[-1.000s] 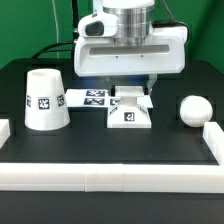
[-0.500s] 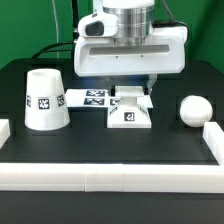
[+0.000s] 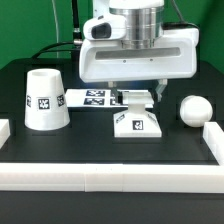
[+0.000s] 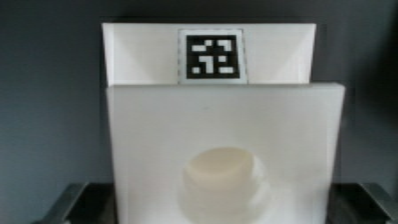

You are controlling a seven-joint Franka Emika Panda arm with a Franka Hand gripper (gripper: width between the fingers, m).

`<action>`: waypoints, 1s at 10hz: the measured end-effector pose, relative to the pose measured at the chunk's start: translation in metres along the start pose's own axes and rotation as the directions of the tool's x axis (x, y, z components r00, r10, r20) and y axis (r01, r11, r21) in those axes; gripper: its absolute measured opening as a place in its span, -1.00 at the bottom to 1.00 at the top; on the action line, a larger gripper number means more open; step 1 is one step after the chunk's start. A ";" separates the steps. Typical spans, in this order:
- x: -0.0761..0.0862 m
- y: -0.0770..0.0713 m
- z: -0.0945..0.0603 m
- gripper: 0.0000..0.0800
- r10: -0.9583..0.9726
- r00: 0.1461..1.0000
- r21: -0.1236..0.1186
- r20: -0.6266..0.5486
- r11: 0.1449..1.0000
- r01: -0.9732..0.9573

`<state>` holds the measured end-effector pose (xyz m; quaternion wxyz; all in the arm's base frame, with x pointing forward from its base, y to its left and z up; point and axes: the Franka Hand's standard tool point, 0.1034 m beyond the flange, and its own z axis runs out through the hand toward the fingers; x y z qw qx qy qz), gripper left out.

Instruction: Assemble lamp

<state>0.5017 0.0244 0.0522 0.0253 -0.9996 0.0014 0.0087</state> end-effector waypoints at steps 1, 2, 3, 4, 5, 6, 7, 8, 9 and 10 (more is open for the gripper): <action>0.013 -0.002 0.000 0.34 0.001 1.000 0.003 -0.013 1.000 -0.001; 0.025 -0.006 0.000 0.34 0.000 1.000 0.005 -0.024 1.000 0.000; 0.044 -0.016 -0.001 0.34 0.000 0.999 0.009 -0.040 1.000 0.000; 0.058 -0.024 -0.001 0.34 0.008 0.999 0.013 -0.048 1.000 -0.007; 0.075 -0.030 -0.001 0.34 0.003 0.998 0.017 -0.055 1.000 -0.002; 0.090 -0.033 -0.002 0.34 0.003 0.998 0.021 -0.066 1.000 -0.001; 0.097 -0.037 -0.002 0.34 0.007 0.997 0.023 -0.072 1.000 -0.005; 0.104 -0.043 -0.002 0.34 0.010 0.998 0.025 -0.068 1.000 -0.008; 0.113 -0.049 -0.003 0.34 0.012 0.998 0.028 -0.066 1.000 -0.010; 0.118 -0.054 -0.004 0.34 0.011 0.998 0.029 -0.069 1.000 -0.009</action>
Offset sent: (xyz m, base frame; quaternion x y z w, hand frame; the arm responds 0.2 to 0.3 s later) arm 0.0548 0.0336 -0.0108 -0.0104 -0.0120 0.0495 0.9986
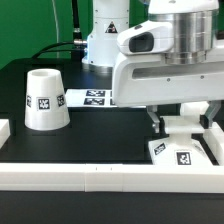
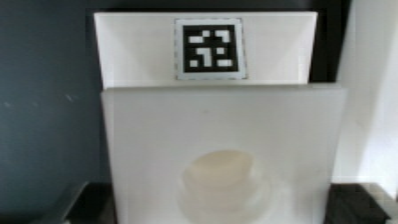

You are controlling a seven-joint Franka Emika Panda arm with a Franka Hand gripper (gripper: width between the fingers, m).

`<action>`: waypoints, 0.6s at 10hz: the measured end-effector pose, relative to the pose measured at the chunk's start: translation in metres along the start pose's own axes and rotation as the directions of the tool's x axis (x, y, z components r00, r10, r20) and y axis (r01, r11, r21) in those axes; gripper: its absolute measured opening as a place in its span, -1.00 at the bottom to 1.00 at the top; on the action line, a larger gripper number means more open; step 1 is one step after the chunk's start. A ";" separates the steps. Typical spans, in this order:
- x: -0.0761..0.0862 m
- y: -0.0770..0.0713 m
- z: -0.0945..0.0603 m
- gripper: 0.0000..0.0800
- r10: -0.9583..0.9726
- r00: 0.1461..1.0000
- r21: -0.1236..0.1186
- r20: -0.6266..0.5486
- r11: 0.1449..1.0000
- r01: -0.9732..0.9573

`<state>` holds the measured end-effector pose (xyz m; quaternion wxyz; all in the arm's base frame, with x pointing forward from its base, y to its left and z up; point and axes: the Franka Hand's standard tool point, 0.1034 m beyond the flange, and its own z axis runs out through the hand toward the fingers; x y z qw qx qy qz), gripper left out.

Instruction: Assemble lamp

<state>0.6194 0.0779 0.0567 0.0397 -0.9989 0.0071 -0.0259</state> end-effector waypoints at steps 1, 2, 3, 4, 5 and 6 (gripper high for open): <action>0.003 -0.004 0.000 0.34 -0.005 1.000 0.001 -0.002 1.000 0.005; 0.006 -0.006 0.000 0.34 -0.007 1.000 0.002 -0.005 1.000 0.008; 0.011 -0.008 0.001 0.34 -0.011 1.000 0.003 -0.007 1.000 0.011; 0.016 -0.009 0.002 0.34 -0.014 1.000 0.004 -0.011 1.000 0.014; 0.017 -0.009 0.001 0.34 -0.014 1.000 0.004 -0.006 1.000 0.014; 0.016 -0.009 0.001 0.34 -0.016 1.000 0.003 -0.004 1.000 0.016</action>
Offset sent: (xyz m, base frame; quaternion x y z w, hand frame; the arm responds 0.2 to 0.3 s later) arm 0.0264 0.0072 -0.0008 0.0004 -0.0007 0.0084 1.0000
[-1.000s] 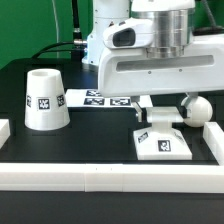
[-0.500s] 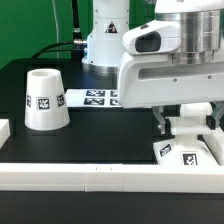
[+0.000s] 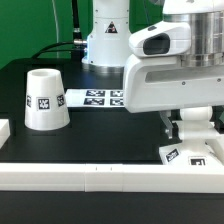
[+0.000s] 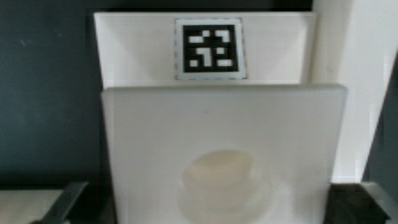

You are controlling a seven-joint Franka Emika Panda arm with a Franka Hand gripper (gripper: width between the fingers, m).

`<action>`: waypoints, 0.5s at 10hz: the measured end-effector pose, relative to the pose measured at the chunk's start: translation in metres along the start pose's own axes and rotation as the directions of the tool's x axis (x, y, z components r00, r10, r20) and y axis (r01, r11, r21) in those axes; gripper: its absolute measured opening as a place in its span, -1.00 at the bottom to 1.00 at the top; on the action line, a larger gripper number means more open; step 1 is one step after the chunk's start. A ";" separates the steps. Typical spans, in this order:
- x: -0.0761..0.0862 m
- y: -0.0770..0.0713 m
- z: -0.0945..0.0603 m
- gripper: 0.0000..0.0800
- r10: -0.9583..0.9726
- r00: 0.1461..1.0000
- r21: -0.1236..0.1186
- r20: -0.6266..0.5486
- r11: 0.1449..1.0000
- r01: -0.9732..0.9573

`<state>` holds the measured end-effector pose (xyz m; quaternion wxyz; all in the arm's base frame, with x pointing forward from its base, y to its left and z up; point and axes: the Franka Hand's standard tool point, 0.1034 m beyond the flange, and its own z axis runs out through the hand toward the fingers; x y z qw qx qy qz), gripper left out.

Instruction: Assemble lamp

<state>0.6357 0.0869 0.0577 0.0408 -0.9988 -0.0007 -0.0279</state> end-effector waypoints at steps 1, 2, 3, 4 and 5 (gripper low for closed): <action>0.000 0.000 0.000 0.34 0.000 1.000 0.000 0.000 1.000 0.000; 0.000 0.000 0.001 0.34 0.000 1.000 0.000 0.000 1.000 0.000; 0.000 0.000 0.001 0.66 0.000 1.000 0.000 0.000 1.000 0.000; 0.000 0.000 0.001 0.72 0.000 1.000 0.000 0.000 1.000 0.000; 0.000 0.000 0.001 0.72 0.000 1.000 0.000 0.000 1.000 0.000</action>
Offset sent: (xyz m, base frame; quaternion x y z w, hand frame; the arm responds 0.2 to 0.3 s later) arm 0.0000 0.0000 0.0000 0.0000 0.0000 0.0000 1.0000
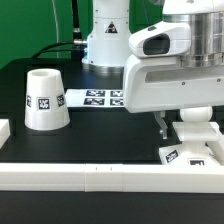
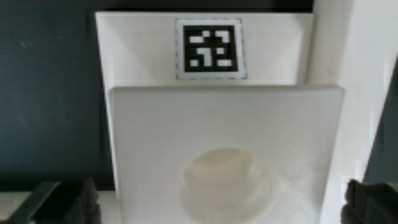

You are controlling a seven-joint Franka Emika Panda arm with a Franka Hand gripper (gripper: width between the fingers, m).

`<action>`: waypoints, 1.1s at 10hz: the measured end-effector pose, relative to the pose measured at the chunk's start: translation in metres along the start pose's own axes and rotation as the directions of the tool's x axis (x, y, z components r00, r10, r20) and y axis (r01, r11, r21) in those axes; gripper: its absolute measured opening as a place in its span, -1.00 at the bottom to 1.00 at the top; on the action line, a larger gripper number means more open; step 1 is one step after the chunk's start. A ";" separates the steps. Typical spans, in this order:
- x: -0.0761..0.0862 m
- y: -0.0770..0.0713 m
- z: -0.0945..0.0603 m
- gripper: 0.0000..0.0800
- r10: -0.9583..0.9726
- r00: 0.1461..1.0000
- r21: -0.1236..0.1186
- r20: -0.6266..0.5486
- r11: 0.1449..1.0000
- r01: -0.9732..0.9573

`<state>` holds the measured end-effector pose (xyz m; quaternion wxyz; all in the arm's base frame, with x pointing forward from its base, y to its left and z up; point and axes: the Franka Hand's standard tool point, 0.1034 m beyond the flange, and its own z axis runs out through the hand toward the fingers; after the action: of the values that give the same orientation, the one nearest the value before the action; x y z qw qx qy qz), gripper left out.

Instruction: Assemble lamp

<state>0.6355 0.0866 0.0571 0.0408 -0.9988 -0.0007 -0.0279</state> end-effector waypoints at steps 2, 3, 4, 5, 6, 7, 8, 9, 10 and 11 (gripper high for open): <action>-0.011 0.001 -0.005 0.75 0.013 1.000 -0.001 -0.010 1.000 -0.013; -0.027 -0.001 -0.013 0.75 0.024 1.000 -0.005 0.001 1.000 -0.024; -0.043 -0.003 -0.017 0.75 0.044 0.999 -0.008 0.008 0.999 -0.044; -0.059 -0.004 -0.018 0.75 0.072 0.997 -0.005 0.025 0.997 -0.072; -0.072 -0.009 -0.021 0.75 0.110 0.993 0.002 0.039 0.994 -0.110; -0.083 -0.017 -0.023 0.75 0.152 0.987 0.009 0.051 0.988 -0.152; -0.090 -0.023 -0.023 0.75 0.167 0.984 0.015 0.060 0.986 -0.169; -0.089 -0.021 -0.022 0.75 0.159 0.986 0.015 0.059 0.987 -0.160; -0.088 -0.021 -0.022 0.75 0.159 0.986 0.015 0.059 0.987 -0.160; -0.089 -0.021 -0.022 0.75 0.158 0.986 0.015 0.059 0.987 -0.159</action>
Offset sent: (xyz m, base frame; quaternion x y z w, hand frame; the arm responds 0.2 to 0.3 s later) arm -0.0692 -0.0025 0.0212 -0.0281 -0.0082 0.0773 0.9966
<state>0.5458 0.1063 0.0759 0.0525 -0.9956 0.0774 0.0043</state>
